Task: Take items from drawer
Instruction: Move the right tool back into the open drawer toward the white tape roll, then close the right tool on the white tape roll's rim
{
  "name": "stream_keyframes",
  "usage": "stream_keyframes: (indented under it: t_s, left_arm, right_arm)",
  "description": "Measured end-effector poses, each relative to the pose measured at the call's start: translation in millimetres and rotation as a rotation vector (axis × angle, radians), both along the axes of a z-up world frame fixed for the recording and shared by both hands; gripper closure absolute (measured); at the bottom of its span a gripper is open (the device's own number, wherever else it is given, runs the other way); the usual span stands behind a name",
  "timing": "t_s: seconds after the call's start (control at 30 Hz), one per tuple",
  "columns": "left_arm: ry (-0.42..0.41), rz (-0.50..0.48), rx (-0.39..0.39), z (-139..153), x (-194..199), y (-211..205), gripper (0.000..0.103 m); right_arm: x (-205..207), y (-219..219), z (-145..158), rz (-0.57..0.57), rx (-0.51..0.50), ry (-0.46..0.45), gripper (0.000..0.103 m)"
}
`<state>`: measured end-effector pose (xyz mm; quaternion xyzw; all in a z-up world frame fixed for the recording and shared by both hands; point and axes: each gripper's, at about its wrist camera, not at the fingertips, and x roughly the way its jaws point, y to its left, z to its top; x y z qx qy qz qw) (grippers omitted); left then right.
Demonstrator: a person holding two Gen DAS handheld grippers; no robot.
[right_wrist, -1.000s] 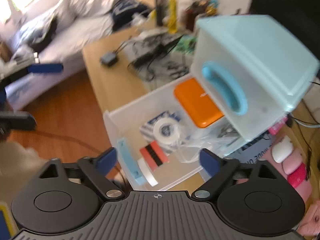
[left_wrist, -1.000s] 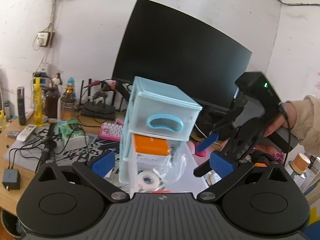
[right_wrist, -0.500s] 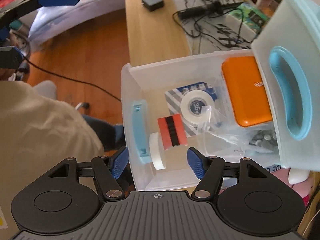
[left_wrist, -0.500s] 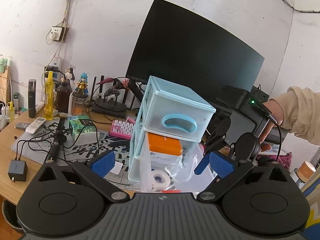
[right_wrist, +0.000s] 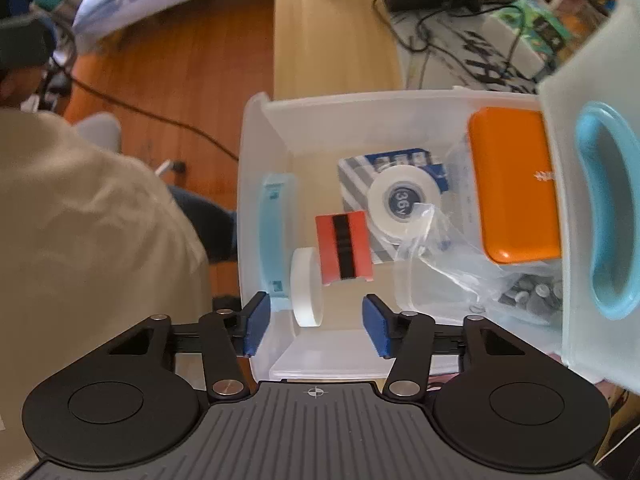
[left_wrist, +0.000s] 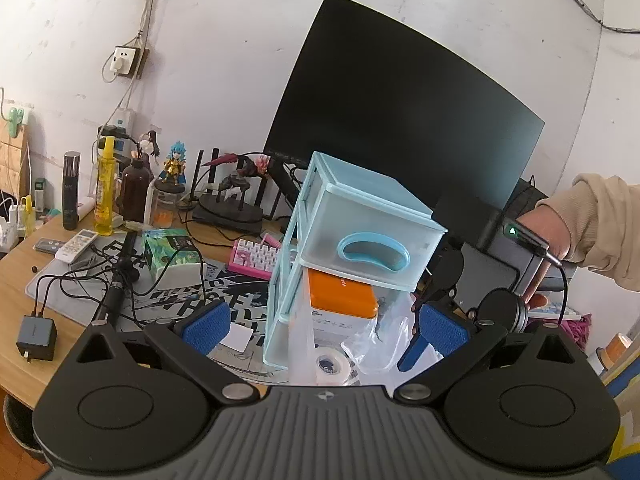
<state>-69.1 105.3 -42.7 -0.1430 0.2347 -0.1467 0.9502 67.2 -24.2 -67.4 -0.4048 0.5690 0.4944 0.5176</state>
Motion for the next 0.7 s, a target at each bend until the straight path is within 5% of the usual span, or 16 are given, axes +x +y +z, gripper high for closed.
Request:
stream_keyframes:
  t_s: [0.7]
  left_arm:
    - [0.010, 0.025, -0.009, -1.1, 7.7, 4.5, 0.000]
  right_arm:
    - [-6.2, 10.0, -35.5, 0.134, -0.092, 0.046, 0.090]
